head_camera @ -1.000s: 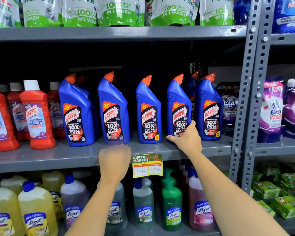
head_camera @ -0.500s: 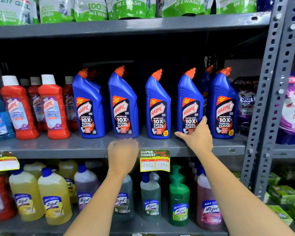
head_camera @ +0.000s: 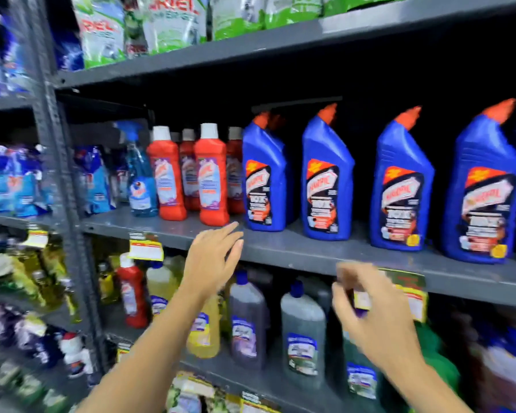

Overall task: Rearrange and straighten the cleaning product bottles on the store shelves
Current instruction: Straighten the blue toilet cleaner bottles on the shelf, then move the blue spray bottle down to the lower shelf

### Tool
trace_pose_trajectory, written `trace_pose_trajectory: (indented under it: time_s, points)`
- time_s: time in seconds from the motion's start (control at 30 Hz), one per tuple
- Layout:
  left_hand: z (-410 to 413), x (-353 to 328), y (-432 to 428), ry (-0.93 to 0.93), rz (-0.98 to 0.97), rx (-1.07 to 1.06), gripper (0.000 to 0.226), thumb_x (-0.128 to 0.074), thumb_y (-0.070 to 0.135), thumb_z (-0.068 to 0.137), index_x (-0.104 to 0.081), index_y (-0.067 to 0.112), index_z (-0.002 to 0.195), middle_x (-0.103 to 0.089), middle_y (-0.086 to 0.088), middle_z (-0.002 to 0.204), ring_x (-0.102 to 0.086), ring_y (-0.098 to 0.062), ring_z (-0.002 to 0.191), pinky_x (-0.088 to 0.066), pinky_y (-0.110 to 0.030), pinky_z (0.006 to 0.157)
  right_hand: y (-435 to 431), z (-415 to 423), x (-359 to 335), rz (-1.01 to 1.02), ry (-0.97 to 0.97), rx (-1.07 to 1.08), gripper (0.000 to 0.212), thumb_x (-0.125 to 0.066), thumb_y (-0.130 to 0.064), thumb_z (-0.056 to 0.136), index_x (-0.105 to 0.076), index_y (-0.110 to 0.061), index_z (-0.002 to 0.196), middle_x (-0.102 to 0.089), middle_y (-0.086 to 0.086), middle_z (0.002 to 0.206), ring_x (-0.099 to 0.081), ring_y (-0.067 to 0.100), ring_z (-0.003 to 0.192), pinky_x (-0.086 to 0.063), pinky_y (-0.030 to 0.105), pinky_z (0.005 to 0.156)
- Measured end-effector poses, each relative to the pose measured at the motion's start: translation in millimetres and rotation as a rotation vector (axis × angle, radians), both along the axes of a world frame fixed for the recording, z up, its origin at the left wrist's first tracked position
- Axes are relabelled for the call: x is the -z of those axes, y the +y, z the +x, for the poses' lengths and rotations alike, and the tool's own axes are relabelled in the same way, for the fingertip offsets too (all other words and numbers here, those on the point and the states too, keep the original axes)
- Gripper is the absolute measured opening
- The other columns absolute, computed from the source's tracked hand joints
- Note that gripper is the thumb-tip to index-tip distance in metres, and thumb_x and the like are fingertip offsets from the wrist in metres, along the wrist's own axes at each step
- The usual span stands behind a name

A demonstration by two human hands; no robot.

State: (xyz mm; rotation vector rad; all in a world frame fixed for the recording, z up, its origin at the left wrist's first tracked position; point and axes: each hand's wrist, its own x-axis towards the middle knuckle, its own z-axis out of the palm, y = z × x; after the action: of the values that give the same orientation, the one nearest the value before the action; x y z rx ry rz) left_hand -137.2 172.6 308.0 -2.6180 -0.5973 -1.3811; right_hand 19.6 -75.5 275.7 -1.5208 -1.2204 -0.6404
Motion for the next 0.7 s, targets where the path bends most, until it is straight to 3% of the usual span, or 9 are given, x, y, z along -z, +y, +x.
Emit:
trace_pose_trajectory:
  time_s: [0.1,0.17,0.23,0.3,0.47,0.7]
  points:
    - [-43,2,57,0.042,-0.035,-0.066,0.045,-0.039,0.035,0.095,-0.071,0.009,0.11,-0.066,-0.013,0.124,-0.065,-0.028,0.109,-0.048,-0.043,0.094,41,-35,53,-0.153,-0.083,-0.003,0.024,-0.078,-0.018,0.068,-0.071,-0.025,0.09,-0.071,-0.012,0.081,-0.068,0.01,0.067,-0.053,0.024,0.061]
    - [-68,2,94,0.068,-0.057,-0.101,0.046,-0.039,0.037,0.094,-0.071,0.009,0.111,-0.066,-0.012,0.126,-0.064,-0.027,0.111,-0.047,-0.042,0.094,83,-57,60,-0.179,-0.107,0.002,0.019,-0.081,-0.015,0.066,-0.073,-0.02,0.082,-0.071,-0.008,0.078,-0.068,0.014,0.066,-0.051,0.025,0.063]
    - [-88,-1,125,0.077,-0.063,-0.126,0.046,-0.039,0.037,0.093,-0.071,0.009,0.11,-0.066,-0.012,0.126,-0.064,-0.027,0.112,-0.046,-0.041,0.094,124,-77,41,-0.155,-0.085,-0.012,0.008,-0.071,-0.021,0.077,-0.072,-0.018,0.084,-0.07,-0.007,0.082,-0.067,0.016,0.071,-0.048,0.025,0.067]
    - [-109,-4,155,0.108,-0.064,-0.138,0.045,-0.04,0.037,0.094,-0.071,0.008,0.11,-0.065,-0.013,0.126,-0.065,-0.028,0.111,-0.048,-0.042,0.094,169,-96,12,-0.095,-0.095,-0.008,0.016,-0.061,-0.026,0.082,-0.071,-0.016,0.089,-0.07,-0.005,0.088,-0.067,0.018,0.078,-0.05,0.028,0.071]
    - [-147,-19,209,0.128,-0.037,-0.141,0.045,-0.04,0.034,0.095,-0.071,0.005,0.109,-0.066,-0.017,0.124,-0.067,-0.031,0.106,-0.051,-0.044,0.089,264,-127,-54,-0.038,-0.136,0.039,0.018,-0.063,-0.023,0.081,-0.069,-0.015,0.096,-0.069,0.0,0.096,-0.067,0.026,0.084,-0.055,0.038,0.067]
    - [-156,-32,247,0.126,-0.019,-0.129,0.047,-0.037,0.034,0.096,-0.07,0.004,0.111,-0.066,-0.015,0.124,-0.065,-0.033,0.106,-0.047,-0.047,0.093,342,-132,-87,-0.225,-0.193,0.082,0.021,-0.057,-0.025,0.087,-0.066,-0.012,0.101,-0.063,0.005,0.1,-0.063,0.029,0.094,-0.052,0.043,0.073]
